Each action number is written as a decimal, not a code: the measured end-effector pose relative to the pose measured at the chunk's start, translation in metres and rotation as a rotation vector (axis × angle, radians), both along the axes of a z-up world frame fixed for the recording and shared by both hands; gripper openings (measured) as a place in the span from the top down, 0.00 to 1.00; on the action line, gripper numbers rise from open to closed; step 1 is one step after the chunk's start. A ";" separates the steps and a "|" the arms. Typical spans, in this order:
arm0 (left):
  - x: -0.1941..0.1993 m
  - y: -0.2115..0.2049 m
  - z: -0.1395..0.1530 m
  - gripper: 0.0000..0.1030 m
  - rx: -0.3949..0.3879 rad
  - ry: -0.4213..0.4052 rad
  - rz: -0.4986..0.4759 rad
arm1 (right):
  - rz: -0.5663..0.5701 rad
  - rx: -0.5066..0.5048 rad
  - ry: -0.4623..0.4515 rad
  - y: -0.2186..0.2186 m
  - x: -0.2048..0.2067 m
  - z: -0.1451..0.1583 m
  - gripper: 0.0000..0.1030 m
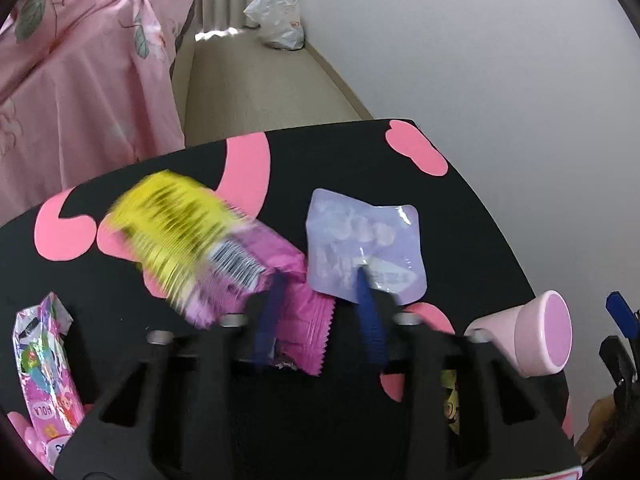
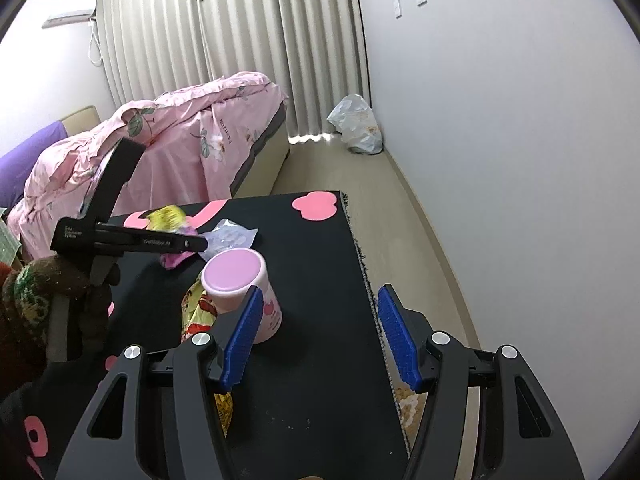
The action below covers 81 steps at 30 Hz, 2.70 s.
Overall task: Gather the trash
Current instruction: 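Move both open tools back over the table toward the wrappers, then grasp the clear plastic tray with the left tool while the right tool grasps the yellow-pink wrapper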
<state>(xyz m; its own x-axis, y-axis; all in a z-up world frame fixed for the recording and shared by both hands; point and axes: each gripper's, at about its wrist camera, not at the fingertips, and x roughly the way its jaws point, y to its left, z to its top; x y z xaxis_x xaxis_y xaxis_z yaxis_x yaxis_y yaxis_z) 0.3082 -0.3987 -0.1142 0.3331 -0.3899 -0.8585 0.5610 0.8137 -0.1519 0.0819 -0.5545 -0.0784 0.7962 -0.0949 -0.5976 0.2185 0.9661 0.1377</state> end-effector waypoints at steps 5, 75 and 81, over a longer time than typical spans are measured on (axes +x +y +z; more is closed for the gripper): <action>-0.019 0.018 0.015 0.99 -0.072 0.000 -0.025 | 0.031 0.013 0.000 0.011 0.000 -0.003 0.46; -0.178 0.294 0.050 0.62 -0.260 -0.038 0.082 | 0.409 -0.086 0.067 0.190 0.000 0.024 0.92; -0.150 0.310 0.043 0.62 -0.113 -0.099 0.271 | 0.395 0.002 0.067 0.185 -0.015 0.007 0.92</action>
